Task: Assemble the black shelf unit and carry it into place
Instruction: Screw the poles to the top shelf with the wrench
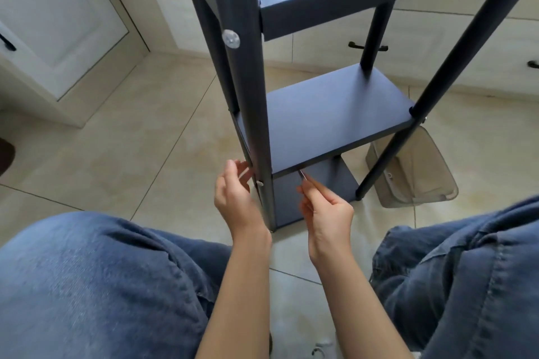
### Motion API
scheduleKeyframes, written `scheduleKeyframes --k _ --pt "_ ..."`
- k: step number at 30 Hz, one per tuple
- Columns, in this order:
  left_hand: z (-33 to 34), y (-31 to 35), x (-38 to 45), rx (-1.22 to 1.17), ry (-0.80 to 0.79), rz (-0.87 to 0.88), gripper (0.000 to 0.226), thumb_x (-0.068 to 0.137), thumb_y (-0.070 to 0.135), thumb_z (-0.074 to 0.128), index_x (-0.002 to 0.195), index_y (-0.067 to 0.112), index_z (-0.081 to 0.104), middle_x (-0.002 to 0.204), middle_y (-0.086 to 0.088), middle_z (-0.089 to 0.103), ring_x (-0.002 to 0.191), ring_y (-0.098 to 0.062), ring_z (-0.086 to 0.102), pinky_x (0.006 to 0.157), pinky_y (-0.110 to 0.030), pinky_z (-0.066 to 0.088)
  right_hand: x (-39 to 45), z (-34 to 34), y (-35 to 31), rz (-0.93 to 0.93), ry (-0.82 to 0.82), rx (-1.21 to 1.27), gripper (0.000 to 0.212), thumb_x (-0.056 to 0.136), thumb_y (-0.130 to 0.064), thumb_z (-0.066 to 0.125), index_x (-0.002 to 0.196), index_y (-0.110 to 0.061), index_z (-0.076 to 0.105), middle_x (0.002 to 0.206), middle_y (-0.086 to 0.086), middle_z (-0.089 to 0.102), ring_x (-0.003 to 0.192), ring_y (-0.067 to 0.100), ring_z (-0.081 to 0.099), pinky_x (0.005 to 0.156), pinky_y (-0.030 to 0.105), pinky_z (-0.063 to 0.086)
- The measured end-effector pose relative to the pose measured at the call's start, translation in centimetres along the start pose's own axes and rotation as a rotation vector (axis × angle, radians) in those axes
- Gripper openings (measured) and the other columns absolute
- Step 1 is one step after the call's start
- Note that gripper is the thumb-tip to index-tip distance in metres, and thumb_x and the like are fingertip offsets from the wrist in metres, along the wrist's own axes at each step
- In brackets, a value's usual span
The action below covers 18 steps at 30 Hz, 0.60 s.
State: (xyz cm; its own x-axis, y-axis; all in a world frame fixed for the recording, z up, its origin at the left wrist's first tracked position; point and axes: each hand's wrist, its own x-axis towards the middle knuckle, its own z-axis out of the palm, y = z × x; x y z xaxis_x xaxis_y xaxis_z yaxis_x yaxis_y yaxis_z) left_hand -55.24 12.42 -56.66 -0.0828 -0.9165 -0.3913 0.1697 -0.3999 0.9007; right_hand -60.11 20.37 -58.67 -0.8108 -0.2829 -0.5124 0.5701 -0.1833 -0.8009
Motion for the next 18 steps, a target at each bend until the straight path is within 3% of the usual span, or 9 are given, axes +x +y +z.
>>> scheduleKeyframes --k 4,6,9,13,15,18 --pt "0.0 -3.2 -0.9 0.147 -0.172 -0.035 0.04 0.107 0.039 0.039 0.12 0.013 0.065 0.124 -0.008 0.067 0.125 -0.027 0.057 0.113 -0.046 0.041 -0.7 -0.6 -0.1 0.028 -0.032 0.035 0.021 0.089 -0.005 0.068 0.079 -0.018 0.081 0.069 0.001 0.067 0.062 0.008 0.055 0.059 0.018 0.05" --pt "0.0 -3.4 -1.4 0.128 -0.209 -0.035 0.057 0.103 0.054 0.037 0.134 0.013 0.059 0.137 -0.008 0.061 0.133 -0.023 0.051 0.117 -0.046 0.036 -1.0 -1.1 -0.2 0.023 -0.029 0.042 0.022 0.089 -0.006 0.067 0.08 -0.019 0.081 0.07 0.001 0.067 0.064 0.007 0.058 0.06 0.018 0.051" --pt "-0.1 -3.6 -2.0 0.101 -0.295 -0.058 0.086 0.081 0.079 0.038 0.14 0.019 0.056 0.143 0.001 0.058 0.138 -0.018 0.047 0.12 -0.044 0.031 -1.0 -1.8 -0.3 0.055 0.009 0.105 0.025 0.09 -0.004 0.064 0.078 -0.018 0.082 0.066 -0.001 0.061 0.061 0.005 0.056 0.058 0.018 0.051" --pt "-0.2 -3.9 -2.6 0.105 -0.394 -0.058 0.072 0.078 0.085 0.045 0.109 0.024 0.068 0.114 -0.003 0.069 0.118 -0.025 0.06 0.112 -0.045 0.043 -0.8 -1.8 0.0 0.092 0.035 0.161 0.029 0.09 0.0 0.058 0.074 -0.01 0.08 0.062 0.002 0.054 0.058 0.008 0.051 0.056 0.02 0.048" --pt "-0.3 -4.2 -2.5 0.125 -0.403 -0.054 0.067 0.077 0.083 0.046 0.096 0.022 0.067 0.099 -0.007 0.064 0.102 -0.025 0.061 0.104 -0.045 0.046 -0.7 -1.6 0.1 0.09 0.033 0.162 0.025 0.092 0.0 0.055 0.079 -0.005 0.076 0.058 0.0 0.054 0.057 0.009 0.05 0.056 0.022 0.047" --pt "-0.4 -4.3 -2.6 0.126 -0.4 -0.059 0.065 0.074 0.078 0.046 0.093 0.02 0.067 0.093 -0.006 0.063 0.094 -0.021 0.06 0.092 -0.035 0.049 -0.8 -1.6 0.5 0.09 0.004 0.189 0.02 0.094 0.0 0.053 0.087 -0.002 0.072 0.059 0.0 0.056 0.058 0.011 0.051 0.059 0.024 0.047"
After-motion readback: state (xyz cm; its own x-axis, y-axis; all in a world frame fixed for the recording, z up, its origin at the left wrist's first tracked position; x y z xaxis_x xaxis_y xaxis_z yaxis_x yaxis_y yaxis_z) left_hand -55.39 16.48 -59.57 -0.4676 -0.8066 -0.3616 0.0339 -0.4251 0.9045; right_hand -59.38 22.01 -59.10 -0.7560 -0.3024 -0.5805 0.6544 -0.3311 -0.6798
